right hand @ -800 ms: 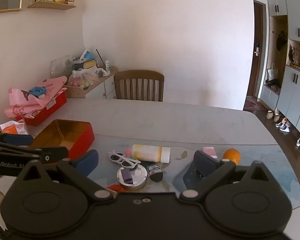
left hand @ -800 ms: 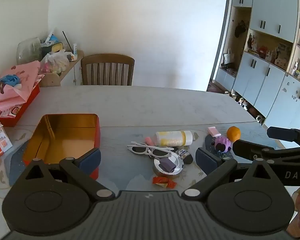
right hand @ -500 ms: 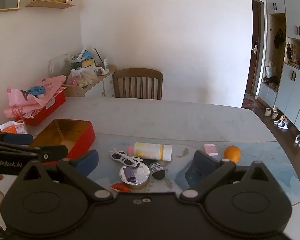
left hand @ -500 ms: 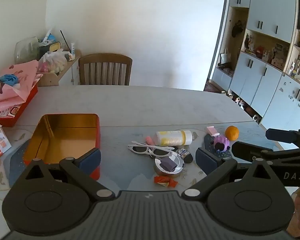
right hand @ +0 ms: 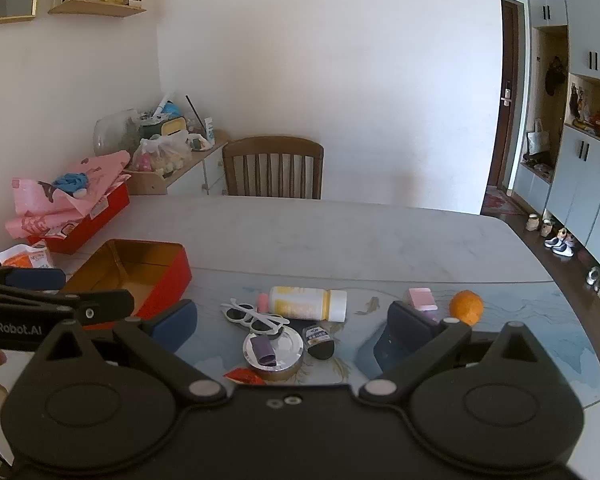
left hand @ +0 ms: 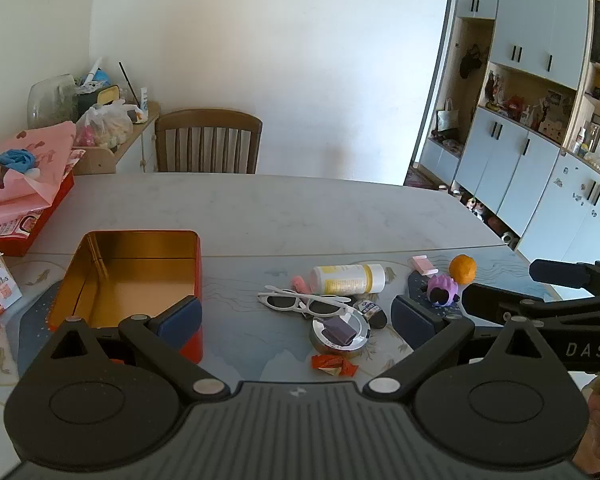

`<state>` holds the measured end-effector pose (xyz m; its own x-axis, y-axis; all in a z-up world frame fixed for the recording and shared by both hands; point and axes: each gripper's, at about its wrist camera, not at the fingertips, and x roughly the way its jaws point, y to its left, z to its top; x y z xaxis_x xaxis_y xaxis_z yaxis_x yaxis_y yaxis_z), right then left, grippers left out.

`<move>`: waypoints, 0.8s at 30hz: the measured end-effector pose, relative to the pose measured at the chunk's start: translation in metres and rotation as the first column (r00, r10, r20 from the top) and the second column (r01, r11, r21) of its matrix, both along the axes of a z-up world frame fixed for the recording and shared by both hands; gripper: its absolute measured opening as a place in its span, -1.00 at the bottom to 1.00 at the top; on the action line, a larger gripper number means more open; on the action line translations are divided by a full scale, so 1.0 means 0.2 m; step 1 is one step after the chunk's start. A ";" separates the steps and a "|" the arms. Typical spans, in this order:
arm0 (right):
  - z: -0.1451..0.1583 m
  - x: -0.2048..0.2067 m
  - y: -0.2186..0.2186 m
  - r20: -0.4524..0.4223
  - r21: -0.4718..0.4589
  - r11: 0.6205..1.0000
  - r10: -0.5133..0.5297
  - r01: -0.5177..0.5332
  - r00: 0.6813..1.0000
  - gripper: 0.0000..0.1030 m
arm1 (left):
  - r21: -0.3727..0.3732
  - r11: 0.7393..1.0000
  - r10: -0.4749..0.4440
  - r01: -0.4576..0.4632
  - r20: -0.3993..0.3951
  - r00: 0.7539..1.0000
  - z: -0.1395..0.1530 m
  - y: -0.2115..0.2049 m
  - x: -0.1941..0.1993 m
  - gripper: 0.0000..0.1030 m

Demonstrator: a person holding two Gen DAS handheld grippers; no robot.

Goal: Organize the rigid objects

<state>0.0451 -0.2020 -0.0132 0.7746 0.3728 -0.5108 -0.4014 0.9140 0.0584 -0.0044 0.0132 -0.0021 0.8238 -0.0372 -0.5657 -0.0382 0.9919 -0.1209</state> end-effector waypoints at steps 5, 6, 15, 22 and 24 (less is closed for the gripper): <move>0.00 -0.01 0.01 0.000 -0.001 1.000 -0.009 0.009 1.000 0.97 | -0.003 1.000 -0.002 0.002 -0.002 1.000 0.00 0.00 0.00 0.97; 0.00 -0.01 0.01 -0.001 -0.002 1.000 -0.010 0.010 1.000 0.97 | -0.003 1.000 -0.003 0.003 -0.002 1.000 0.00 0.01 0.00 0.97; 0.00 -0.02 0.04 -0.005 0.000 1.000 -0.028 0.028 1.000 0.97 | -0.005 1.000 -0.013 0.013 -0.005 1.000 -0.02 0.02 0.01 0.97; -0.01 -0.03 0.04 -0.011 0.002 0.999 -0.043 0.043 0.999 0.97 | -0.007 1.000 -0.024 0.024 -0.011 1.000 -0.03 0.03 0.02 0.97; -0.01 -0.03 0.04 -0.013 0.004 0.999 -0.041 0.041 0.999 0.97 | -0.007 1.000 -0.025 0.025 -0.015 1.000 -0.03 0.03 0.03 0.97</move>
